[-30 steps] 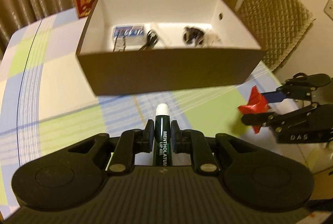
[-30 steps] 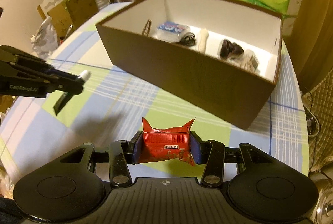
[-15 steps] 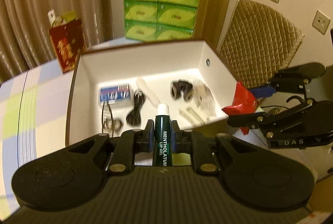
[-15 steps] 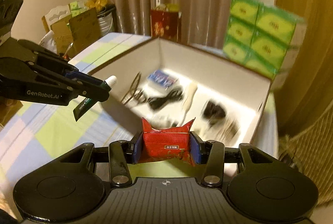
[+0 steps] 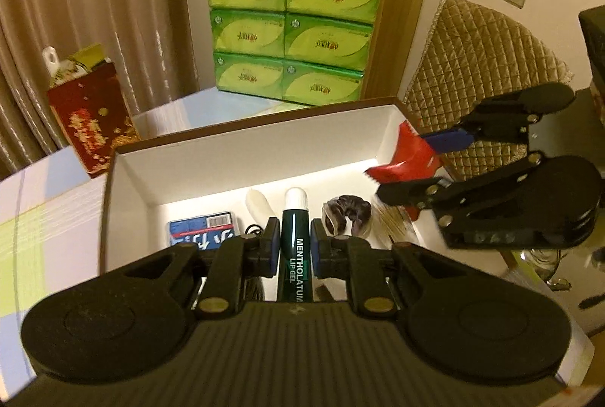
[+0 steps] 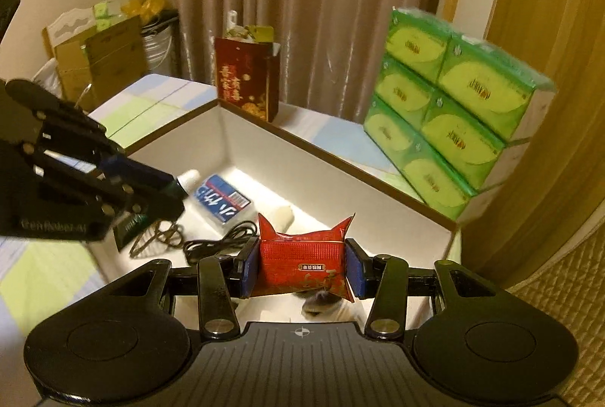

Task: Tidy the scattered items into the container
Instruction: 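Lower both items into the box and open both grippers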

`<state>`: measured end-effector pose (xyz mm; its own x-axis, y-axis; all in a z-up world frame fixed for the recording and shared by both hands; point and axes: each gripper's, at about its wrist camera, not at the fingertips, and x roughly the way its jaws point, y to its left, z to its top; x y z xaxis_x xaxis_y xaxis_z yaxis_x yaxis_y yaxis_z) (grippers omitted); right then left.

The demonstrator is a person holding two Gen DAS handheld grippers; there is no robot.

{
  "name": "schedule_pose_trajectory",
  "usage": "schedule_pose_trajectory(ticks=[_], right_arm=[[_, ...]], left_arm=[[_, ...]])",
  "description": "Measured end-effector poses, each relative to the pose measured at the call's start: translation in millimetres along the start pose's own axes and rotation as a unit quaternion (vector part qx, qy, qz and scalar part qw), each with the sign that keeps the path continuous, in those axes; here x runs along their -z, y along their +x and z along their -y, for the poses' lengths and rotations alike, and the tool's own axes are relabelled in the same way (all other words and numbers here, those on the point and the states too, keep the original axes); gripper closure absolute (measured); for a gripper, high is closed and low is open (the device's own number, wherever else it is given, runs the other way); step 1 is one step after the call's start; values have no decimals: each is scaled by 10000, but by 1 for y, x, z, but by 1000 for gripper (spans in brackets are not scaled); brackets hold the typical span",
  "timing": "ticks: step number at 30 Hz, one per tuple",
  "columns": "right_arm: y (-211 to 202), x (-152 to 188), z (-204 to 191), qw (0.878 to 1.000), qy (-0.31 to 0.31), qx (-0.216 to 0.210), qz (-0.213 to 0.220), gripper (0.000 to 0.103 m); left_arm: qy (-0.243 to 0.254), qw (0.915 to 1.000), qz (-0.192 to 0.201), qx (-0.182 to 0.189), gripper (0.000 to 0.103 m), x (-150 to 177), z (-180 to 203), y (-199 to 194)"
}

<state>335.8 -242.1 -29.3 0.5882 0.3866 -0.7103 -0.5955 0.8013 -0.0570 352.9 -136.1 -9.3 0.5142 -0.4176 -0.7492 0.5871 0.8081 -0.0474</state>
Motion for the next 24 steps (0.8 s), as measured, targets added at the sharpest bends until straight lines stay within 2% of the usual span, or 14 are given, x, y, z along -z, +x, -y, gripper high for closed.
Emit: schedule_pose_trajectory(ticks=[13,24], right_arm=[[81,-5,35,9951,506,187,-833,59],[99,0,47,9927,543,241,-1046,59]], left_arm=[[-231,9969,-740,-96,91,-8,-22,90],[-390,9928,-1117,-171,90,-4,-26,130]])
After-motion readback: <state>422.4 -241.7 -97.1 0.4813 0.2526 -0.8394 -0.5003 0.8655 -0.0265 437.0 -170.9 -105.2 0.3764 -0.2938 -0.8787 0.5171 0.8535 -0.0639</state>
